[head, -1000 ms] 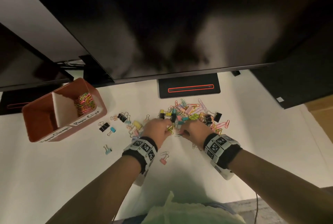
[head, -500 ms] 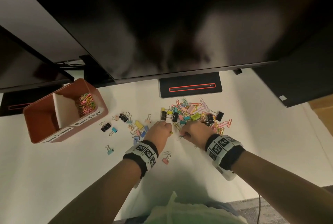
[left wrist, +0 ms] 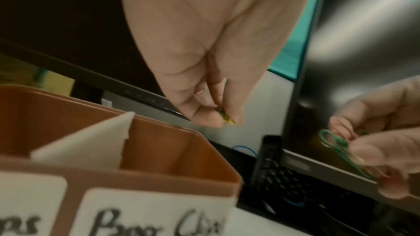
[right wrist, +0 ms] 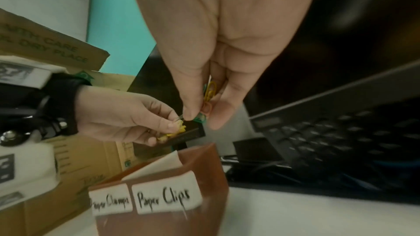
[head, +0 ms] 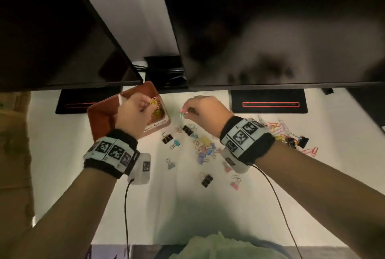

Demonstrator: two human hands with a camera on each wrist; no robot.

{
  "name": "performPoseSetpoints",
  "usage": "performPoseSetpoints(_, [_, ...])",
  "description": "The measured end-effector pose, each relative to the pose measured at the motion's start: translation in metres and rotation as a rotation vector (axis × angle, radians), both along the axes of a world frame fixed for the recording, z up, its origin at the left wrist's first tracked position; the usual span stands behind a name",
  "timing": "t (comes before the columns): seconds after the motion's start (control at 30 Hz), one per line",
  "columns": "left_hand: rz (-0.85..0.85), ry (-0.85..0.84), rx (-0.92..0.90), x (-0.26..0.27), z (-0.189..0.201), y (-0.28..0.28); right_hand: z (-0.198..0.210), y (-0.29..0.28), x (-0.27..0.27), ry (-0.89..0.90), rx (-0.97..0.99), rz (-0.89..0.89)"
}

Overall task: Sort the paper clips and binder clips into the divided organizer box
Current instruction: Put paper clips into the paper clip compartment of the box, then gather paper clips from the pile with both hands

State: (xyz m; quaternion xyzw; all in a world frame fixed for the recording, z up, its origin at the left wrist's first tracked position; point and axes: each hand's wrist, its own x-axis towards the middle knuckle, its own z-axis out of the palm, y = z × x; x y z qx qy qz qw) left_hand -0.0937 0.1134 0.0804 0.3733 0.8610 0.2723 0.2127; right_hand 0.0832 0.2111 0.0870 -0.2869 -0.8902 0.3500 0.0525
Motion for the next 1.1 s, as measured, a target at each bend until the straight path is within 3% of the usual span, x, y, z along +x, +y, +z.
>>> performPoseSetpoints(0.17, [-0.019, 0.03, -0.121, -0.043, -0.012, 0.001, -0.004, -0.003, -0.101, -0.051, -0.055, -0.008])
performPoseSetpoints(0.33, [-0.063, -0.034, -0.055, -0.049, -0.009, -0.008, -0.026, -0.005, -0.123, -0.091, -0.114, -0.059])
performPoseSetpoints(0.43, [-0.169, -0.066, 0.038, -0.03, -0.002, -0.018, -0.026, -0.008, -0.104, 0.007, -0.113, -0.029])
performPoseSetpoints(0.57, [-0.295, -0.171, 0.086, 0.013, -0.008, -0.032, -0.03, -0.01, -0.037, 0.074, -0.036, -0.03])
performPoseSetpoints(0.8, [-0.483, -0.249, -0.16, 0.081, -0.057, -0.033, -0.067, -0.008, 0.101, -0.332, -0.054, -0.112])
performPoseSetpoints(0.93, [-0.529, -0.184, -0.329, 0.102, -0.079, -0.035, -0.087, -0.012, 0.118, -0.352, -0.129, -0.085])
performPoseSetpoints(1.1, [-0.488, -0.194, -0.314, 0.111, -0.09, -0.038, -0.104, -0.017, 0.104, -0.32, -0.145, -0.02])
